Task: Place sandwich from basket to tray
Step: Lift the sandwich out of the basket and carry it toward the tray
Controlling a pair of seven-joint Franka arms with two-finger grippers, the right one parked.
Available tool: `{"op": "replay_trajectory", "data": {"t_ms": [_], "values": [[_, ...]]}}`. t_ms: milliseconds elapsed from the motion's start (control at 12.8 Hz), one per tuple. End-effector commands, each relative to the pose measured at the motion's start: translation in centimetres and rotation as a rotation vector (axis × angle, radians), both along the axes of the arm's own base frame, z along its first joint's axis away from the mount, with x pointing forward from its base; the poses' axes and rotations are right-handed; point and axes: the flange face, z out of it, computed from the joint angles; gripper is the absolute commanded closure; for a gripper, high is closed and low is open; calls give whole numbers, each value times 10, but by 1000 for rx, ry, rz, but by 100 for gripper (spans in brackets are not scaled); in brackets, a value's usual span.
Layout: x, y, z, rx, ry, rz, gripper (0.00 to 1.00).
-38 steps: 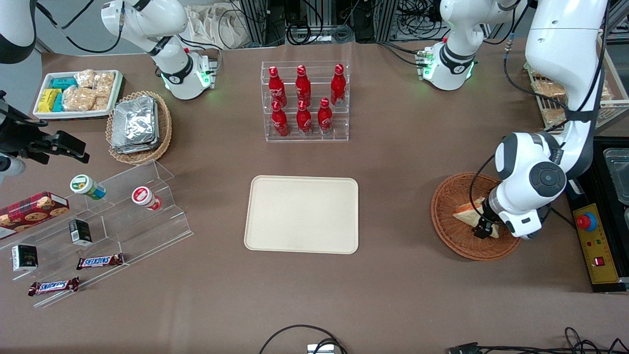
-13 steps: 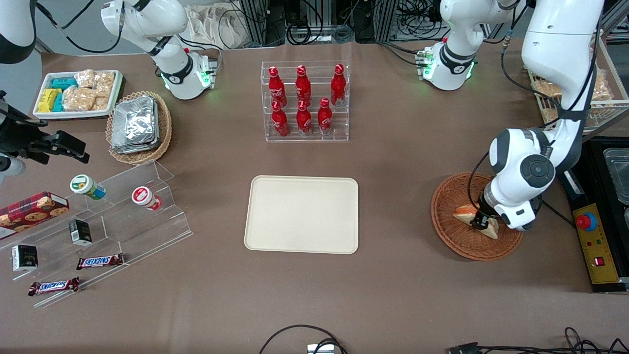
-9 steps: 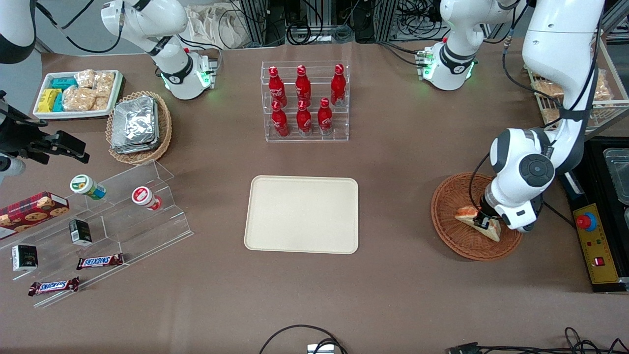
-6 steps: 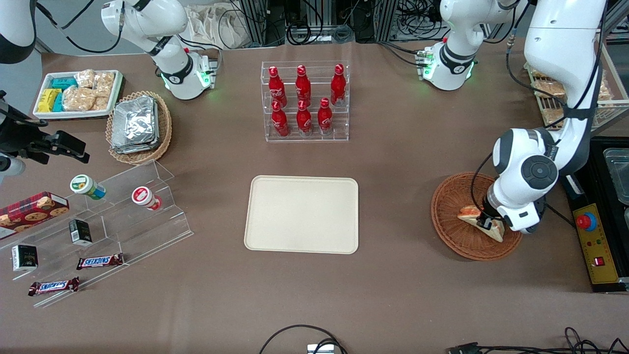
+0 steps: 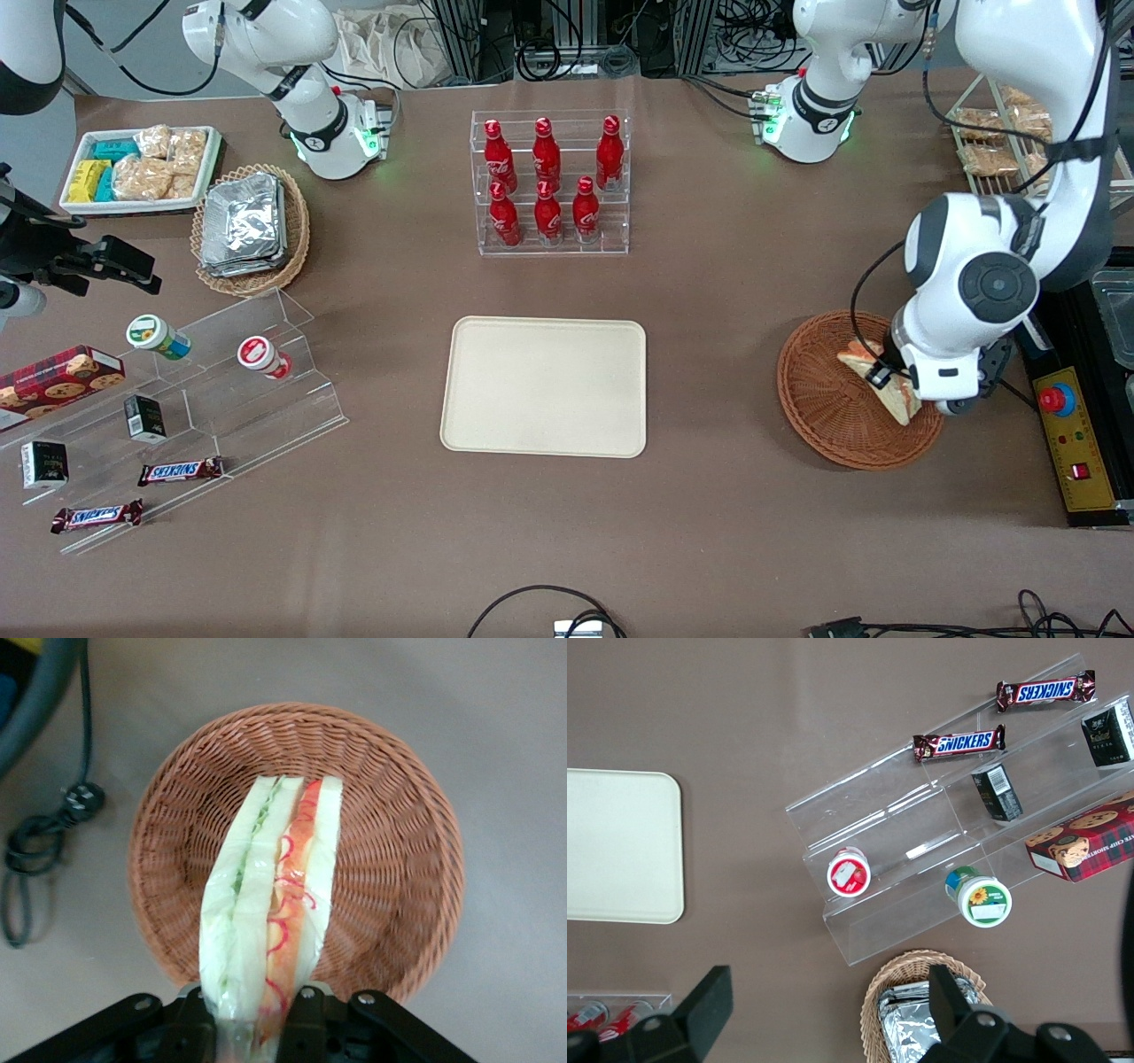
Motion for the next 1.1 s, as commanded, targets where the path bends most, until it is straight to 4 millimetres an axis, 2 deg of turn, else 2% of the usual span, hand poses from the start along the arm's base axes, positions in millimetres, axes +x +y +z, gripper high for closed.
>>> {"op": "replay_trajectory", "data": {"t_ms": [0,157,235,391,626,704,783,939,1017], "values": [[5,-30,67,5,29,-187,100],[0,-55,112,-9,73,-350,100],[-7,-72,132,-26,113,-427,100],[-17,-113,166,-59,84,-542,100],[-30,-168,178,-156,61,-624,100],[-36,-187,175,-173,65,-647,100],[-41,-207,168,-184,66,-663,100],[-35,-242,145,-212,21,-626,100],[-31,-259,126,-229,12,-619,100]]}}
